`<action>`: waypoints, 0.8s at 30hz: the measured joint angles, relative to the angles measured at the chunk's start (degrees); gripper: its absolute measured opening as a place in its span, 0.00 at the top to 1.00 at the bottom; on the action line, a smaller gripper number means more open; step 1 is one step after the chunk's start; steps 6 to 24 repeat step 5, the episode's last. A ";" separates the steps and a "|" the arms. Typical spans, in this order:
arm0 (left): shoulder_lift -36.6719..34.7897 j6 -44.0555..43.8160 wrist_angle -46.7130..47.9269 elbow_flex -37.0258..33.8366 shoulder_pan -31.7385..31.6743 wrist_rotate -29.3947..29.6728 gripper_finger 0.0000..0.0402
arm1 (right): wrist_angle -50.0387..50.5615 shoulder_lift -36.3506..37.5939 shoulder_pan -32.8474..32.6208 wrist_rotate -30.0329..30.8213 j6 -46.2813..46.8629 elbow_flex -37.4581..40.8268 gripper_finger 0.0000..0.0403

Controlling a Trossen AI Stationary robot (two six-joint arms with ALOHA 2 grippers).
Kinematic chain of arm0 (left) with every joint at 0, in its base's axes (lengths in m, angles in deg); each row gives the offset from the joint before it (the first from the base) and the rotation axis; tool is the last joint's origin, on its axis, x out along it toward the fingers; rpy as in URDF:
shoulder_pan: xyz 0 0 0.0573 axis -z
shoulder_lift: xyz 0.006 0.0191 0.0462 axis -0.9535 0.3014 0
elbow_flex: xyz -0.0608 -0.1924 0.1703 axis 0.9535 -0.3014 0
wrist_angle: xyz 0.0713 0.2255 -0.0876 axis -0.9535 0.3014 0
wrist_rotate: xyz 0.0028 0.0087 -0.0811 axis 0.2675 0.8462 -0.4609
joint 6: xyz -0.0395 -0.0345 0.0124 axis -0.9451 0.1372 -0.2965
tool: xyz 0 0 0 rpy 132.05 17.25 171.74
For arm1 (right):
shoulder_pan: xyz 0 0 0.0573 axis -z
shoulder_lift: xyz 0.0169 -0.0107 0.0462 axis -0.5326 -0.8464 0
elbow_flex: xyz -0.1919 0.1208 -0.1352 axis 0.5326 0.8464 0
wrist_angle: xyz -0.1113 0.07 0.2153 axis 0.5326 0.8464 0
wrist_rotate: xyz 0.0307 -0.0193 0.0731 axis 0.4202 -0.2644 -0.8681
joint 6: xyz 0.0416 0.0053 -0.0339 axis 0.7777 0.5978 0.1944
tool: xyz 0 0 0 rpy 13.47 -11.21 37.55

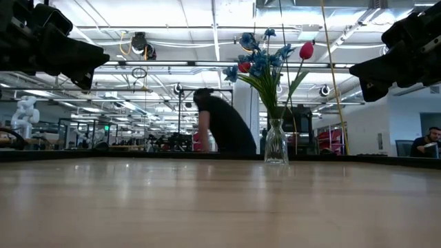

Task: Sort flowers into vase by color
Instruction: Return to Home Position

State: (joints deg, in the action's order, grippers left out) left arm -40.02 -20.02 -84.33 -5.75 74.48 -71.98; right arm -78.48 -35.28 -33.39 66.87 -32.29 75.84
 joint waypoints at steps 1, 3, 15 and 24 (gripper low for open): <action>0.00 0.00 0.00 0.00 0.00 -0.02 0.76 | 0.00 0.01 0.00 0.00 0.00 0.00 1.00; -0.02 0.00 0.00 0.00 0.00 -0.02 0.76 | 0.00 0.00 0.00 0.00 0.00 0.00 1.00; 0.00 0.00 0.00 -0.02 0.00 0.00 0.76 | 0.00 0.00 0.00 0.00 0.00 0.00 1.00; 0.00 0.00 0.00 -0.02 0.00 0.00 0.76 | 0.00 0.00 0.00 0.00 0.00 0.00 1.00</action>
